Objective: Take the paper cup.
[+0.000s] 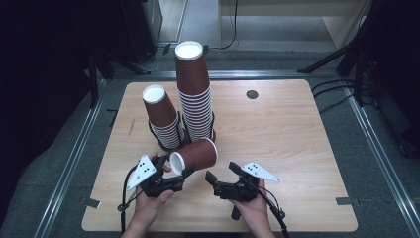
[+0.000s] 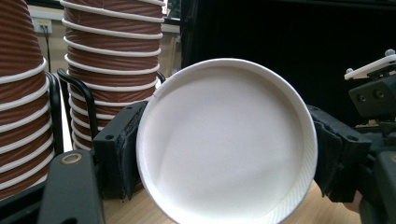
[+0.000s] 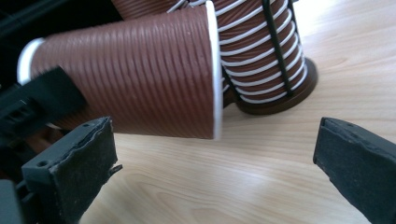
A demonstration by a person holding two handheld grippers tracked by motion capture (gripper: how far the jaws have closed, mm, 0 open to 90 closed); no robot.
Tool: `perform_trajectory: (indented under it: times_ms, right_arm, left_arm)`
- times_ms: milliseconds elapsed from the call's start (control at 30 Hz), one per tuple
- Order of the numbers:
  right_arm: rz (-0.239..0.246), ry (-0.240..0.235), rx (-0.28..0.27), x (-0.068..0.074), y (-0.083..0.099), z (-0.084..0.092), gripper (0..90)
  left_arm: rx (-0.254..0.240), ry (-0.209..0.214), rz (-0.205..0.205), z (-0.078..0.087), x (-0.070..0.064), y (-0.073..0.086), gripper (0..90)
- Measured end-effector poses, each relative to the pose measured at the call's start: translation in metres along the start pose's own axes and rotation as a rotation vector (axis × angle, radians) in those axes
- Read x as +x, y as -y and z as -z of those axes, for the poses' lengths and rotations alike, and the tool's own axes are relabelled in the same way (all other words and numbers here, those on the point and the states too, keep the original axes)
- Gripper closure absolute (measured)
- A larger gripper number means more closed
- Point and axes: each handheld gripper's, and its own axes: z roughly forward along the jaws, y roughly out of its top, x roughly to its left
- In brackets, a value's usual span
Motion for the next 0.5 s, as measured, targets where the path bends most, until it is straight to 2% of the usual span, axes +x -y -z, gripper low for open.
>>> perform_trajectory:
  times_ms: [100,200,267,367,433,467,500]
  right_arm:
    - [-0.070,-0.007,-0.008,0.0015,0.0015,-0.0014,0.0]
    - [-0.165,-0.009,-0.024,0.0007,0.0026,-0.0019,0.0]
    - [-0.207,-0.012,-0.029,-0.0005,0.0025,-0.0018,0.0]
    - [-0.297,-0.030,-0.039,-0.0032,0.0020,-0.0007,0.0]
    - [-0.329,-0.021,-0.049,-0.0042,0.0016,-0.0002,0.0]
    - [-0.362,-0.025,-0.059,-0.0045,0.0007,0.0007,0.0]
    - [-0.362,-0.025,-0.059,-0.0045,0.0007,0.0007,0.0]
  left_arm:
    - [0.004,-0.003,-0.004,-0.0008,-0.0003,0.0012,23.0]
    - [0.007,-0.005,-0.005,-0.0020,-0.0013,0.0022,23.0]
    - [0.008,-0.004,-0.008,-0.0024,-0.0018,0.0024,23.0]
    - [0.007,-0.005,-0.008,-0.0031,-0.0023,0.0027,23.0]
    - [0.006,-0.006,-0.007,-0.0036,-0.0024,0.0032,23.0]
    - [0.006,-0.006,-0.005,-0.0038,-0.0025,0.0035,23.0]
    - [0.006,-0.006,-0.005,-0.0038,-0.0025,0.0035,23.0]
